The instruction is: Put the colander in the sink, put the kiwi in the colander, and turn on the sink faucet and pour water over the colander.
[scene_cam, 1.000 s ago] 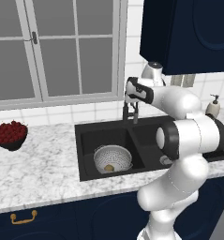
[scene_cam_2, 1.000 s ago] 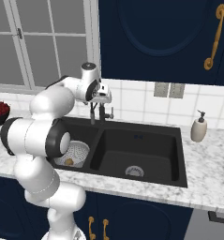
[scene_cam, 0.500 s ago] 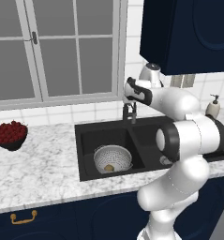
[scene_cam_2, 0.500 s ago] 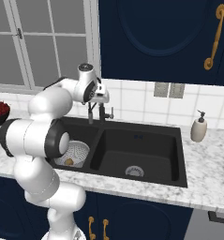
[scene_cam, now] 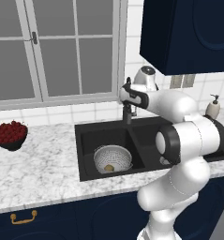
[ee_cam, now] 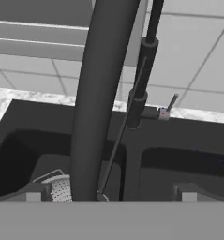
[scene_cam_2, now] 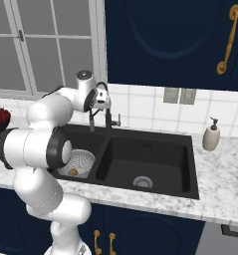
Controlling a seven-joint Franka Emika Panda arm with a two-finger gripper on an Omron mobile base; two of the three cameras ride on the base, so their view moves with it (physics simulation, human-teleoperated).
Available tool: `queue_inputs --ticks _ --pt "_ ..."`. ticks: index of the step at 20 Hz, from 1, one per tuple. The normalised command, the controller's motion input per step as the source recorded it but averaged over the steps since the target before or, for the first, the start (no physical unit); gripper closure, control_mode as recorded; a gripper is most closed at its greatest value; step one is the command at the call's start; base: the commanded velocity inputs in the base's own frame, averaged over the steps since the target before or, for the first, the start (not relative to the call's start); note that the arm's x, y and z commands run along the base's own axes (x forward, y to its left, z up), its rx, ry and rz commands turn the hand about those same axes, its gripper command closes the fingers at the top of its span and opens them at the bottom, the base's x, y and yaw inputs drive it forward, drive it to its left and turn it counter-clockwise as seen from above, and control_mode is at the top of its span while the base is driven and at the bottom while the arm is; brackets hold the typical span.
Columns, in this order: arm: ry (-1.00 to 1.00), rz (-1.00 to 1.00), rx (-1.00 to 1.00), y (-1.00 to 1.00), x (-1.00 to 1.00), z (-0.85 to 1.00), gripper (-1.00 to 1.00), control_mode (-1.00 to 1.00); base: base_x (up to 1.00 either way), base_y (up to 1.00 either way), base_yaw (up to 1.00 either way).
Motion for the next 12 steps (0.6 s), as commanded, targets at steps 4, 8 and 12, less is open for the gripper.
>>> queue_inputs --ticks 4,8,12 --pt "0.0 0.0 0.0 0.41 0.2 -0.06 -1.0 -1.0 0.0 0.0 0.0" --pt "0.0 0.0 0.0 0.44 0.23 -0.04 -1.0 -1.0 0.0 0.0 0.0" --pt "0.0 0.0 0.0 0.36 0.19 -0.02 -1.0 -1.0 0.0 0.0 0.0"
